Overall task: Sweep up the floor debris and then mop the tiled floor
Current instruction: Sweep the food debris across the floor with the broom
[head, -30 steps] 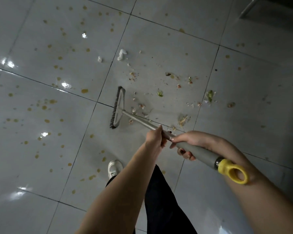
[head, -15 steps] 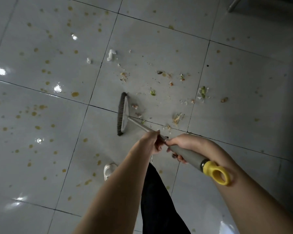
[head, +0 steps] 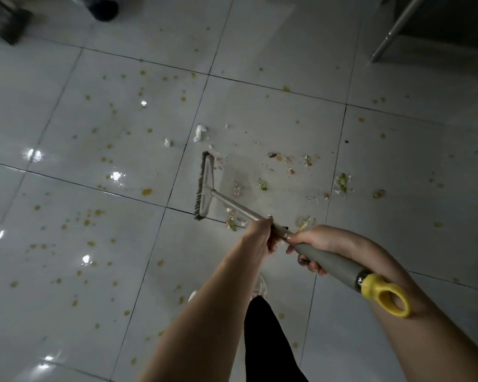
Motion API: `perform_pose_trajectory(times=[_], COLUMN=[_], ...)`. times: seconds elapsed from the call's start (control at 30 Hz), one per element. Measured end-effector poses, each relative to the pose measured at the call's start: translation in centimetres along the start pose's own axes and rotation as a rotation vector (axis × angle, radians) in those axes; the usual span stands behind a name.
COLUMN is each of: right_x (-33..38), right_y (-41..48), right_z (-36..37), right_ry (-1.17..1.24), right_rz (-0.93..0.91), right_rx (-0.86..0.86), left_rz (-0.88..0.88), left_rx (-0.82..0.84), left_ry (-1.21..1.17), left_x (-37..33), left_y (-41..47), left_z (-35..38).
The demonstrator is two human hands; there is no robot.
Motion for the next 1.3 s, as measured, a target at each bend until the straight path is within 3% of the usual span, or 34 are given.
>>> perform_pose_trajectory(times=[0.3,0.73,1.03,1.3], right_x=[12.1,32.8,33.0,27.2], right_y=[4.8,15.5,15.3,10.6], right_z=[6.5,15.1,12.8,7.7], right_ry=[0.136,0.445,0.375,0.349], right_rz=[-0.135,-0.16,-0.031,0.047], right_rx=[0.071,0.095,-0.016,-0.117], left_rz=[0.099,0.068,-0.05,-0.066], left_rx=[-0.123,-0.174,-0.089,0.071], left_ry=[0.043,0.209,0.341,0.346], left_x=[-10.1,-27.1,-27.3,-24.1], left_y=[1.0,9.1,10.3,8.4], left_z=[-11.8,-29.6,-27.4,-18.6])
Point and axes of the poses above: each hand's wrist, its own y-axis towards the middle knuckle, its own z-axis out of the palm, x = y × z, the point moved 10 cm from there along y, towards the middle knuckle, and after that the axes turned 6 degrees about x, right-handed, at the moved point
